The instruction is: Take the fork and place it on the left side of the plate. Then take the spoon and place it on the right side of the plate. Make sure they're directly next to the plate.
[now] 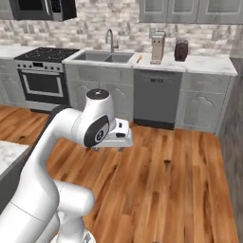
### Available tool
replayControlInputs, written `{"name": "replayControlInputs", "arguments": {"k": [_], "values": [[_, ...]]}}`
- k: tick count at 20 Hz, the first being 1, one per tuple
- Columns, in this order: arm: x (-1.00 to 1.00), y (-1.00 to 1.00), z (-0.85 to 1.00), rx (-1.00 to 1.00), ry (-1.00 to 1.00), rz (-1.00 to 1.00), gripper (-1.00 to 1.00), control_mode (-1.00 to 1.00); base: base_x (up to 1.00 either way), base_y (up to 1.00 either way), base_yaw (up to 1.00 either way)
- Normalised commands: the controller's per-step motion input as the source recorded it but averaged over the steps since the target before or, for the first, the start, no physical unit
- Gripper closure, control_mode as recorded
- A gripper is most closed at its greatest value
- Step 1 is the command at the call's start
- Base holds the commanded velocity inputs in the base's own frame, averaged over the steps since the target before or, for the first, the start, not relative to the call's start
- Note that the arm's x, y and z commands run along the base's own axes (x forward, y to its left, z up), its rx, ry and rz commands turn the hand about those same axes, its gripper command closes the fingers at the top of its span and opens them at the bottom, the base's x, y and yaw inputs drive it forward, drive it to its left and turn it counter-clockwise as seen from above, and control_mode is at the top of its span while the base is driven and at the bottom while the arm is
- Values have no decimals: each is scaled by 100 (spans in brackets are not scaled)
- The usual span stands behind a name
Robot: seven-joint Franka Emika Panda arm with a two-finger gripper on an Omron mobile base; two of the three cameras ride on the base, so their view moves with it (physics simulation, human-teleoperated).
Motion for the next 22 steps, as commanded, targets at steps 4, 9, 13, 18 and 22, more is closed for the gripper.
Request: {"name": "replayControlInputs", "arguments": {"k": [4,9,13,18,22], "values": [[0,0,0,0,0,0,-100,100,100,-4,0],[0,0,0,0,0,0,-100,100,100,0,0],[0,0,0,0,0,0,-100,100,100,3,-1],[0,0,0,0,0,0,-100,100,100,13,-1],[0,0,0,0,0,0,-100,100,100,39,-4]]}}
